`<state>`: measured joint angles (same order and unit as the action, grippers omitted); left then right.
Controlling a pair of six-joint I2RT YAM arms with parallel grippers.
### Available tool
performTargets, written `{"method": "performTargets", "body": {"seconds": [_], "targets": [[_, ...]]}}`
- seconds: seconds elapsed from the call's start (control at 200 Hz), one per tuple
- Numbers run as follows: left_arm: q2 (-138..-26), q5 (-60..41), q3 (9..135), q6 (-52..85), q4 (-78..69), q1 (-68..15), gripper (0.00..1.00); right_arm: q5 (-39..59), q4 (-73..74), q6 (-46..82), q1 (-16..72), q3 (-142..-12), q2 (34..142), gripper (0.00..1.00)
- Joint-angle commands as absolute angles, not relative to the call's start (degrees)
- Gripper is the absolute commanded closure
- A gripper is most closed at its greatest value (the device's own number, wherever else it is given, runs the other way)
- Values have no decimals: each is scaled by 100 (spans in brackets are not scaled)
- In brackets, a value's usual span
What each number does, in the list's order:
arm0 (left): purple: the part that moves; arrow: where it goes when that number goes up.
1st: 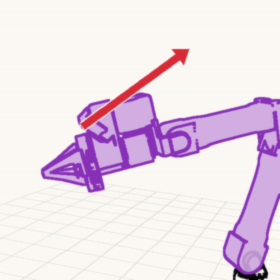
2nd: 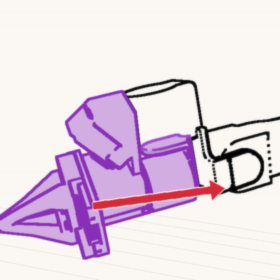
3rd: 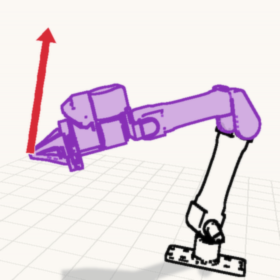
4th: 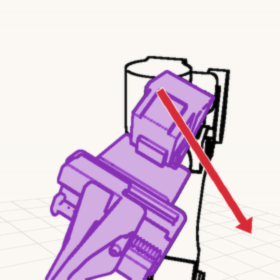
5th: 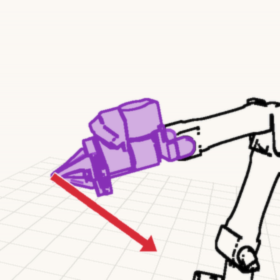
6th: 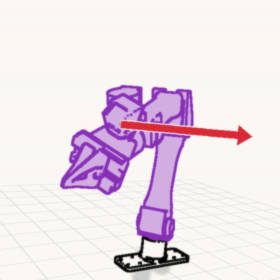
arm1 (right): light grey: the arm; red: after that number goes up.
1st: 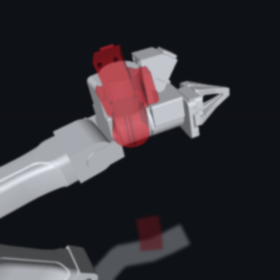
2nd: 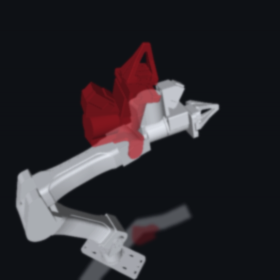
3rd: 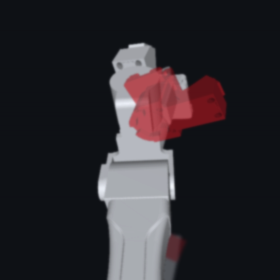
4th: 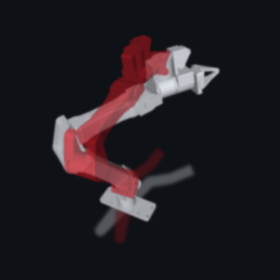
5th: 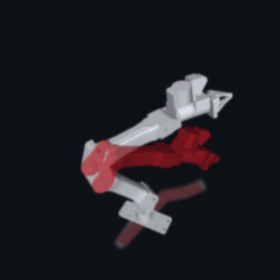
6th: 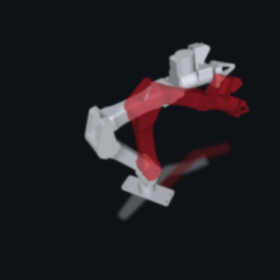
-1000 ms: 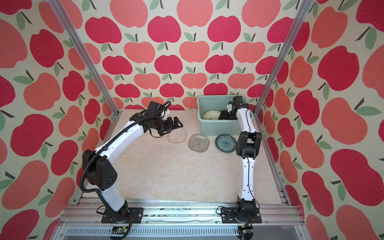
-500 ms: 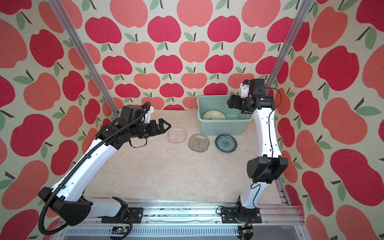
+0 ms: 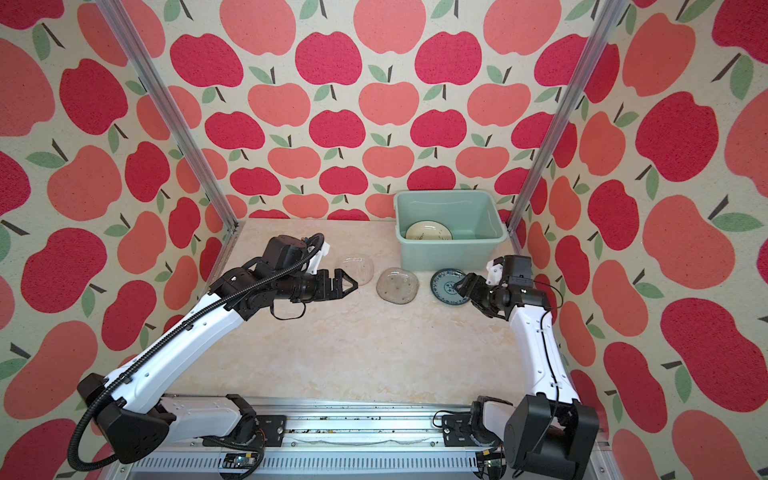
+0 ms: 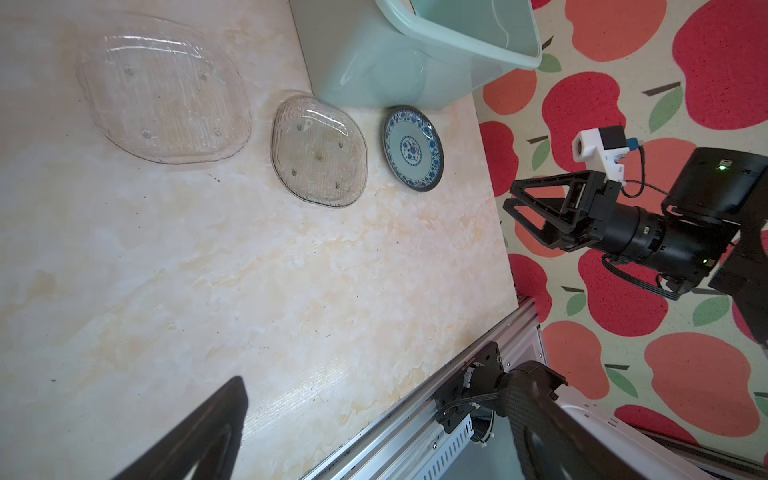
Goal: Place the plates into the plastic bin on the countertop
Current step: 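Raise the right gripper from the bin and move it toward the blue floral plate, then pinch the blue floral plate's rim with the right gripper while the left pushes it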
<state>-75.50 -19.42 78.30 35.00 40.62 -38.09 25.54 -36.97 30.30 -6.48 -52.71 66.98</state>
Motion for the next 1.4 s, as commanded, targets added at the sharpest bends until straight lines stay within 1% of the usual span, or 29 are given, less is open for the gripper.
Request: {"method": "performTargets", "body": {"seconds": [0.0, 0.115, 0.21, 0.485, 0.69, 0.87, 0.991, 1.116, 1.301, 1.396], "targets": [[-8024, -1942, 8315, 3386, 3823, -4035, 1, 3076, -2361, 4075, -1037, -4488, 6522, 25], [-8567, -1897, 8816, 3135, 3894, -4262, 1, 3210, -1490, 4649, -1368, -3779, 6724, 26], [-8980, -1682, 9282, 2797, 4086, -4486, 1, 3287, -954, 4965, -1498, -3492, 7076, 28], [-9994, -1148, 10674, 2137, 4826, -5154, 1, 3460, -37, 5197, -1503, -3485, 8397, 30], [-10590, -859, 11658, 1847, 5444, -5496, 1, 3581, 668, 5358, -1494, -3555, 9293, 36], [-10832, -767, 12131, 1794, 5678, -5515, 1, 3769, 1530, 5603, -1485, -3612, 10055, 51], [-10999, -646, 12485, 1685, 5887, -5514, 1, 3830, 2011, 5747, -1451, -3634, 10417, 57], [-11197, -599, 12819, 1623, 6097, -5511, 1, 3850, 2195, 5756, -1389, -3726, 10670, 67], [-11479, -628, 13345, 1604, 6377, -5511, 1, 3816, 2182, 5704, -1362, -3736, 10619, 86], [-11548, -632, 13512, 1625, 6451, -5511, 1, 3781, 1719, 5483, -1371, -3766, 10307, 91]]}}
